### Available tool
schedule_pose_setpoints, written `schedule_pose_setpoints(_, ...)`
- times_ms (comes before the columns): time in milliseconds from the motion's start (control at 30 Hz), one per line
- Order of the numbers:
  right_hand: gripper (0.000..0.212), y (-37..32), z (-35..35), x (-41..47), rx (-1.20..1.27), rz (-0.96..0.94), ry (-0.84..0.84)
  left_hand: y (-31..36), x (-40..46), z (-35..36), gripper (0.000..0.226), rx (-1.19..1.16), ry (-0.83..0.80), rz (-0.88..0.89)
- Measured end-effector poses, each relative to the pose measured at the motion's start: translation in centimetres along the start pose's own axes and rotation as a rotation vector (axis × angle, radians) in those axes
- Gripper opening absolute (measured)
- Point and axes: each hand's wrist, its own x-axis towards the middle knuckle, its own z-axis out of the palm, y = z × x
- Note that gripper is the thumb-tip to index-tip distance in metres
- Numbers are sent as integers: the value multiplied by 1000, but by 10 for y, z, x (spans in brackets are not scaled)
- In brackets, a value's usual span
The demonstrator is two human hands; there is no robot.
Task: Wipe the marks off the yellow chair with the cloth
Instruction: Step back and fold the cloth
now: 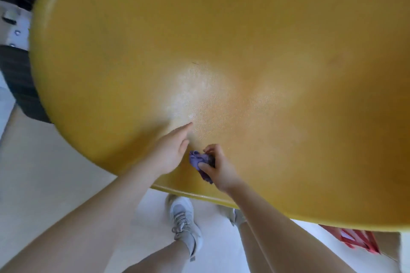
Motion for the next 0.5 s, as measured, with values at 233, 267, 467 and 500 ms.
schedule_pose_setpoints(233,11,-133,-8,-95,410,-70,57,55,-104,-79,21,-610,30,10)
schedule_pose_setpoints(267,13,-151,-9,-108,413,-65,39,63,-120,-92,21,-655,44,10)
schedule_pose_setpoints(467,25,-239,-25,-170,152,-58,-44,92,-199,-156,25,-538,87,65)
schedule_pose_setpoints(500,26,-252,-27,-178,106,-80,-60,95,-211,-164,20,-511,121,58)
